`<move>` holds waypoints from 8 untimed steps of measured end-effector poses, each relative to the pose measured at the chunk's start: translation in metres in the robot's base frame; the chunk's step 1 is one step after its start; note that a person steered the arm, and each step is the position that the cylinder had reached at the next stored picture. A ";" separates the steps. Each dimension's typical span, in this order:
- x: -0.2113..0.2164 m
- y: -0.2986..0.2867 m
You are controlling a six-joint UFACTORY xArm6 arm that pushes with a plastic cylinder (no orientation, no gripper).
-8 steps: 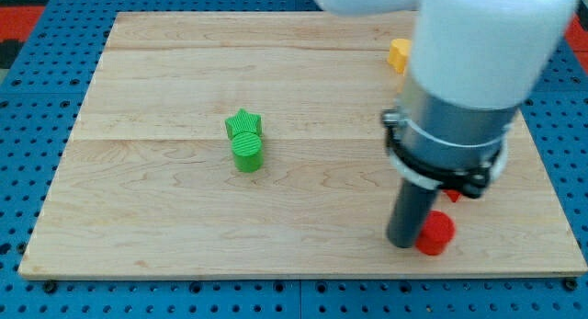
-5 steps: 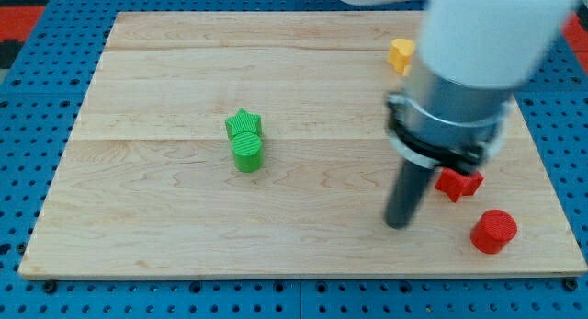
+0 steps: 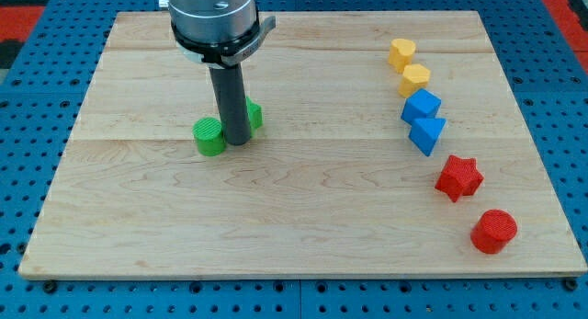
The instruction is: Move the green star closer to yellow heart
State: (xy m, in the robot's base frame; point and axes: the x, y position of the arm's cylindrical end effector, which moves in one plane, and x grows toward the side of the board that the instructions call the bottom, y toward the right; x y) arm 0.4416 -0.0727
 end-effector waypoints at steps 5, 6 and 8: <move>-0.192 0.038; -0.204 0.070; -0.217 0.090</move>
State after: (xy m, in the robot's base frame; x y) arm 0.2247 0.0172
